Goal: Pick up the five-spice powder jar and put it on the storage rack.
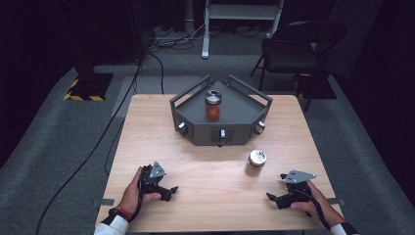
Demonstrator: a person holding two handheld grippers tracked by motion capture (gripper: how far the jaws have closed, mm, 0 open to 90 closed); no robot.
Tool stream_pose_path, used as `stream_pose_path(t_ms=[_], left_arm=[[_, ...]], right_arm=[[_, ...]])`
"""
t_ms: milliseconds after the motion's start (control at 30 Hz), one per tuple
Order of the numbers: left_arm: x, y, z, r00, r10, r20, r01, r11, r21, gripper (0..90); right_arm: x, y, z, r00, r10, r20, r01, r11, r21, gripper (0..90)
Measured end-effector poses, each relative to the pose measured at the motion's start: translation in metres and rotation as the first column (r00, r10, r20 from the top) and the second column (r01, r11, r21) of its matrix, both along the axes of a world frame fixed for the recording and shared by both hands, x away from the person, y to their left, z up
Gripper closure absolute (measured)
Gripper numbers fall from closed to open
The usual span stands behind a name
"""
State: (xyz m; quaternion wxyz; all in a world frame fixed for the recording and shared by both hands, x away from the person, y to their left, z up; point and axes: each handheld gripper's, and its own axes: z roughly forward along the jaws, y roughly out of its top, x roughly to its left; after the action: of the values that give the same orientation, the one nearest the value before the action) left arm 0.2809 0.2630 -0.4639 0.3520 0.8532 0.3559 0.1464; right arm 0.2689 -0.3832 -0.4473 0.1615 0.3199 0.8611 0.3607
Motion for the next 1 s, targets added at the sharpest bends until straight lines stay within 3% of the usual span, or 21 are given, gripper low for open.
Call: stream_pose_path(t_ms=[100, 600, 1000], left_arm=[[0.0, 0.0, 0.0, 1.0, 0.0, 0.0, 0.0, 1.0, 0.0, 0.2], [0.0, -0.001, 0.0, 1.0, 0.001, 0.0, -0.001, 1.0, 0.0, 0.2], [0.0, -0.001, 0.0, 1.0, 0.001, -0.001, -0.001, 1.0, -0.001, 0.2]], right_arm=[[-0.003, 0.001, 0.001, 0.9996, -0.013, 0.026, 0.013, 1.0, 0.009, 2.7], [-0.001, 0.018, 0.009, 0.9952, -0.066, 0.072, 0.064, 0.997, 0.033, 2.6], [0.003, 0.028, 0.011, 0.9936, -0.041, 0.106, 0.035, 0.998, 0.053, 2.5]])
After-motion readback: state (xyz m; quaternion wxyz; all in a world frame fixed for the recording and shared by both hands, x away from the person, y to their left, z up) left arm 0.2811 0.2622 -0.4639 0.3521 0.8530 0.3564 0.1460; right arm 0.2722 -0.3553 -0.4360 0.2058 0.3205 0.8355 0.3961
